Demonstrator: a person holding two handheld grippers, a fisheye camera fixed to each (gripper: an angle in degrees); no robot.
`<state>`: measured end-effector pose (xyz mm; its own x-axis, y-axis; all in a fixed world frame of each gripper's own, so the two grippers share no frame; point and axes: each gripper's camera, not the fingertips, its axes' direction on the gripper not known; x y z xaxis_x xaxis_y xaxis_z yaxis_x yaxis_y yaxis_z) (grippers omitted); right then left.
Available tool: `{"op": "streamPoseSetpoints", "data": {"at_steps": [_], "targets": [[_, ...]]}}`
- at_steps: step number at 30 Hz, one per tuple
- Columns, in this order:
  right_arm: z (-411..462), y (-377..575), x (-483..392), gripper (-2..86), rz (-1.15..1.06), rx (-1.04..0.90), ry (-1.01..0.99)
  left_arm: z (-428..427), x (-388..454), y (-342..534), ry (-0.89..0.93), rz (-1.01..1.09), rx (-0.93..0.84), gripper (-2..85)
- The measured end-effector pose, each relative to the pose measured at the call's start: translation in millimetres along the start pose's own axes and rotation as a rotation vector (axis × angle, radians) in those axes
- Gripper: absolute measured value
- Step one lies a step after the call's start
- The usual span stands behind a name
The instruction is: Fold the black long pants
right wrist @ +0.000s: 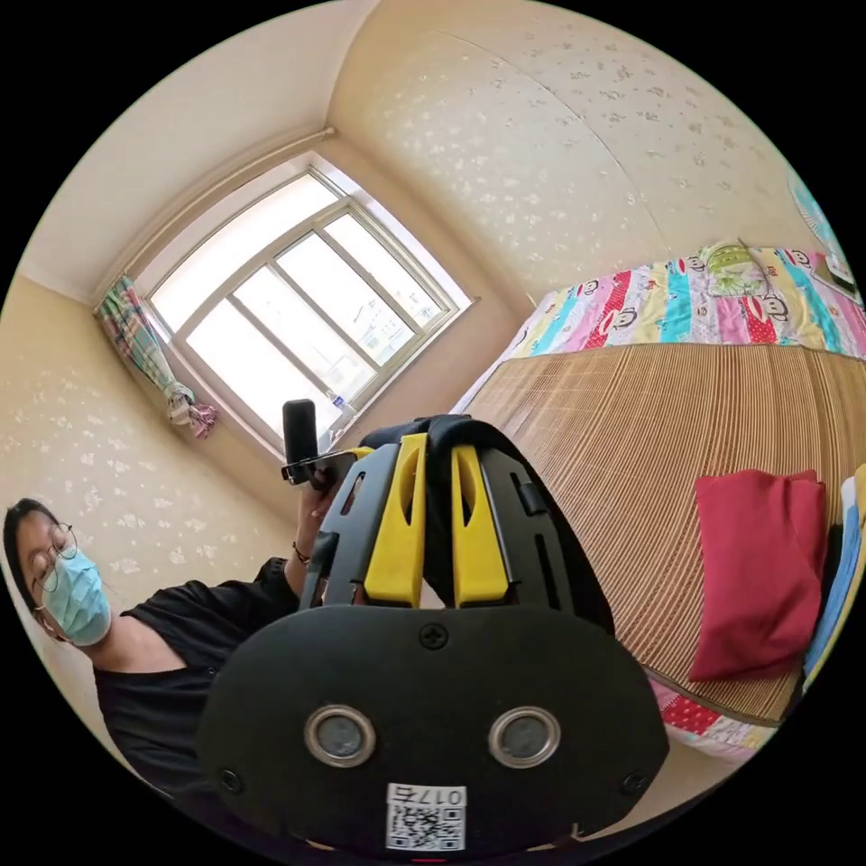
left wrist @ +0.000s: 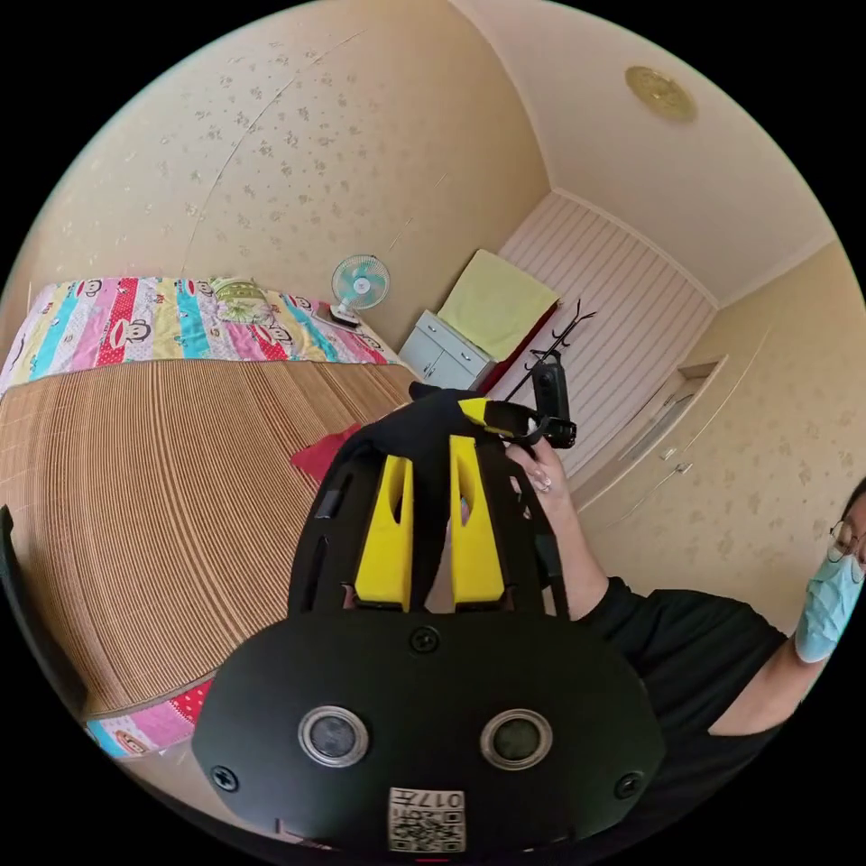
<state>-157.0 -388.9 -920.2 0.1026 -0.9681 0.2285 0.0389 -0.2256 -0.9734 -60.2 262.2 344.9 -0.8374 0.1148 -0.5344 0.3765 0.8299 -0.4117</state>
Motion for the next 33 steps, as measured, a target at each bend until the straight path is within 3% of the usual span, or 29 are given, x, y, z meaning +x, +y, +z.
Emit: {"op": "streamPoseSetpoints", "data": {"at_steps": [3,7,13,16,19,21,23,27,33], "targets": [[15.8,46.1,5.1,0.6,-0.061,-0.041,0.076,29.7,-16.5,47.5,0.033,0.017,-0.042,6.5],[28.4,140.1,21.9,1.6,-0.081,-0.121,-0.012,66.5,-31.0,136.9,0.128,-0.014,-0.148,6.7],[80.5,289.2,61.6,6.1,0.168,-0.295,-0.054,109.6,-53.1,277.4,0.096,-0.243,-0.325,8.2],[79.3,326.5,76.3,8.3,0.276,-0.190,-0.169,107.0,-65.1,311.4,0.151,-0.340,-0.292,9.3],[54.9,323.9,101.3,14.1,0.349,-0.015,-0.287,98.9,-82.2,305.2,0.223,-0.394,-0.276,13.9],[38.7,308.5,113.9,17.8,0.390,0.045,-0.216,90.8,-94.2,291.2,0.241,-0.397,-0.238,16.3],[31.6,272.0,120.3,21.6,0.400,0.013,-0.061,78.1,-108.6,273.6,0.186,-0.414,-0.189,18.1],[53.8,219.3,128.0,26.9,0.410,-0.058,0.021,53.1,-144.0,232.5,0.007,-0.447,-0.067,21.6],[127.7,194.8,149.0,31.3,0.473,-0.219,0.101,84.8,-196.9,206.6,-0.140,-0.476,-0.114,25.1]]}}
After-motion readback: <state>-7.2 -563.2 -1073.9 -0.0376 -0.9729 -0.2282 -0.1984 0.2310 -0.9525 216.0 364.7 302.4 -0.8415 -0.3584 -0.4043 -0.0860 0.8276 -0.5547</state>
